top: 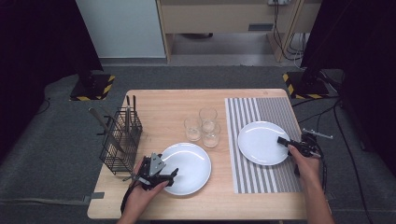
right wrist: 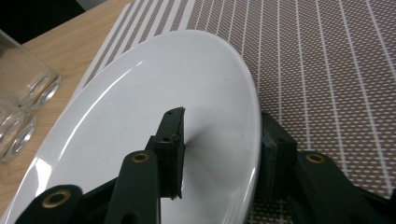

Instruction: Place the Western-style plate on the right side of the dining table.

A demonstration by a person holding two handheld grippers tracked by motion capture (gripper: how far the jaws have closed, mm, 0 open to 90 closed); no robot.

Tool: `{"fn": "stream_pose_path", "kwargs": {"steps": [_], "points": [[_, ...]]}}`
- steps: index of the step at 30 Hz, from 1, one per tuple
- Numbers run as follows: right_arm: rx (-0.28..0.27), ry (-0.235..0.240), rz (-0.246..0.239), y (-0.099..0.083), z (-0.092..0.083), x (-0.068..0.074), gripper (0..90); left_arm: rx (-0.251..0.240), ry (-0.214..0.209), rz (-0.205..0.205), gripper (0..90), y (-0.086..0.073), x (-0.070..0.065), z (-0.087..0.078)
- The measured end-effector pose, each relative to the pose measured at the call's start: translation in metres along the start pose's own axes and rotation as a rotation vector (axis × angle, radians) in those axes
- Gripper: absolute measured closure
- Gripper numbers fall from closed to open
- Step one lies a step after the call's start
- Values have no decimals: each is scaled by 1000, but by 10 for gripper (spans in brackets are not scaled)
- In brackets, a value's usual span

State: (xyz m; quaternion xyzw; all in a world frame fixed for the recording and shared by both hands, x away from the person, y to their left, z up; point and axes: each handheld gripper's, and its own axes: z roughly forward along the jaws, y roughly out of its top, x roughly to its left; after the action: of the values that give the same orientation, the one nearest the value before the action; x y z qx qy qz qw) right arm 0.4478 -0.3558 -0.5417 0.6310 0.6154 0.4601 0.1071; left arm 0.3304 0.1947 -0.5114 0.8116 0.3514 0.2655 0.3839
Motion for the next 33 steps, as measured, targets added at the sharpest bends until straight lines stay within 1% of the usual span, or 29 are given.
{"fn": "stream_pose_path", "kwargs": {"steps": [3,5,10,15,20,22,24,27,32,33], "points": [[8,-16,-21,1,-1,1,587,-2,1,1,148,0,0,0],[5,-28,-39,0,-1,1,589,1,3,15,159,0,0,-1],[0,-49,-69,-1,-3,0,609,9,1,13,163,-1,0,0],[-1,-64,-78,-1,-4,1,591,11,-1,14,161,-1,-1,1],[-2,-65,-80,-1,-4,1,586,14,-3,15,160,-1,-1,2],[-1,-69,-88,-1,-4,0,588,12,-4,15,160,-1,-1,2],[0,-71,-90,-1,-5,1,573,13,-4,16,160,-1,-1,2],[-15,-78,-96,-1,-7,-1,553,16,-6,20,161,-1,-2,2],[-13,-90,-98,-1,-9,-2,533,20,-7,24,161,-1,-3,3],[-19,-96,-110,-1,-10,-2,527,20,-7,25,161,-1,-3,3]]}}
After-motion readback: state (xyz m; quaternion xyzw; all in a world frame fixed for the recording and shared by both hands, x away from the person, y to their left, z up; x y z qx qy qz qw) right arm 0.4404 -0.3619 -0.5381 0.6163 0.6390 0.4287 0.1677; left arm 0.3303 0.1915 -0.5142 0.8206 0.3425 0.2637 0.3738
